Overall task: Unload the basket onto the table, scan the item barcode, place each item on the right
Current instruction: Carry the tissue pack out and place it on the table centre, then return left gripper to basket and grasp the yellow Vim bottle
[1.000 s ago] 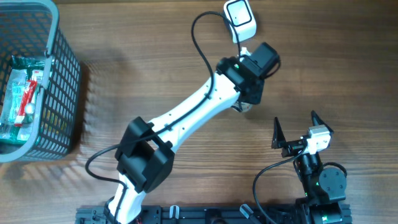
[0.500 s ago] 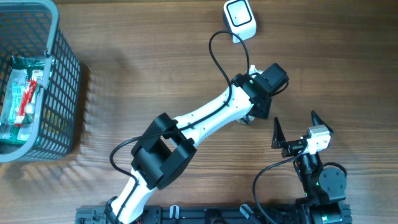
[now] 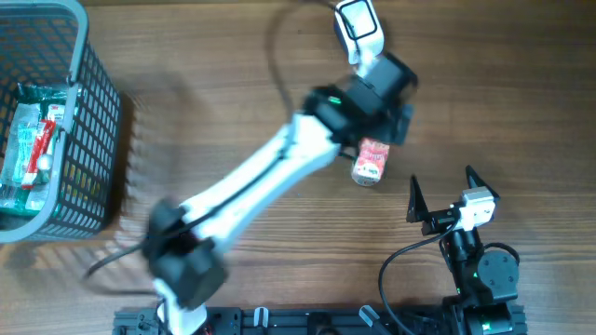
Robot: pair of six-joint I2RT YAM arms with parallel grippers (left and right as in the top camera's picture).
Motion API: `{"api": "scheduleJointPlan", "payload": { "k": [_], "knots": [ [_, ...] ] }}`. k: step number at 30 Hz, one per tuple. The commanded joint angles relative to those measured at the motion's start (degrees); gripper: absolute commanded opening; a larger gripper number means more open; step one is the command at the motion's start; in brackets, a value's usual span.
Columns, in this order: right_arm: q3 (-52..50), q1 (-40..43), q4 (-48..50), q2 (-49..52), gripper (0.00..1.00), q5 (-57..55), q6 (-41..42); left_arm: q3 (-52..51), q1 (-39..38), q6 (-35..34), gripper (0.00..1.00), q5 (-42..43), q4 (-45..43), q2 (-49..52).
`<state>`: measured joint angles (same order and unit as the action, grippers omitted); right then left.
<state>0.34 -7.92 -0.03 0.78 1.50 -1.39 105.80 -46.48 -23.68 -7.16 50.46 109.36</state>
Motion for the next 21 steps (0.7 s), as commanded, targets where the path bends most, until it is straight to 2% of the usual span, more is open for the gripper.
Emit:
{"api": "scheduleJointPlan", "payload": {
  "k": [1,4,5,7,9,11,13,17,19,21],
  "knots": [
    [-0.04,0.35,0.15,-0.35,1.00,0.57,-0.11,1.90,7.56,5.64,1.00,-9.03,-0.04,-12.07],
    [-0.04,0.35,0.15,-0.35,1.00,0.55,-0.11,1.90,16.20,7.02,1.00,-14.80,1.31,-19.67],
    [-0.04,0.35,0.15,-0.35,1.00,0.57,-0.09,1.90,21.73,7.02,1.00,-16.85,2.38,-23.21],
    [-0.04,0.35,0.15,-0.35,1.00,0.57,-0.09,1.90,32.79,7.74,1.00,-16.87,5.31,-28.24],
    [-0.04,0.35,0.15,-0.35,1.00,0.57,-0.11,1.90,41.62,11.80,1.00,-16.44,7.98,-30.88],
    [-0.04,0.35,0.15,-0.35,1.00,0.57,-0.09,1.90,52.50,13.68,1.00,-16.22,10.58,-32.39],
    [-0.04,0.35,0.15,-0.35,1.00,0.57,-0.09,1.86,59.91,13.73,1.00,-13.73,11.41,-32.17],
    [-0.04,0.35,0.15,-0.35,1.00,0.57,-0.11,1.79,71.21,14.53,1.00,-2.16,13.33,-29.09],
    [-0.04,0.35,0.15,-0.35,1.00,0.57,-0.09,1.79,73.81,18.58,1.00,-2.08,15.28,-26.40],
    [-0.04,0.35,0.15,-0.35,1.00,0.57,-0.11,1.79,74.88,18.99,1.00,-2.05,16.87,-23.96]
  ]
}}
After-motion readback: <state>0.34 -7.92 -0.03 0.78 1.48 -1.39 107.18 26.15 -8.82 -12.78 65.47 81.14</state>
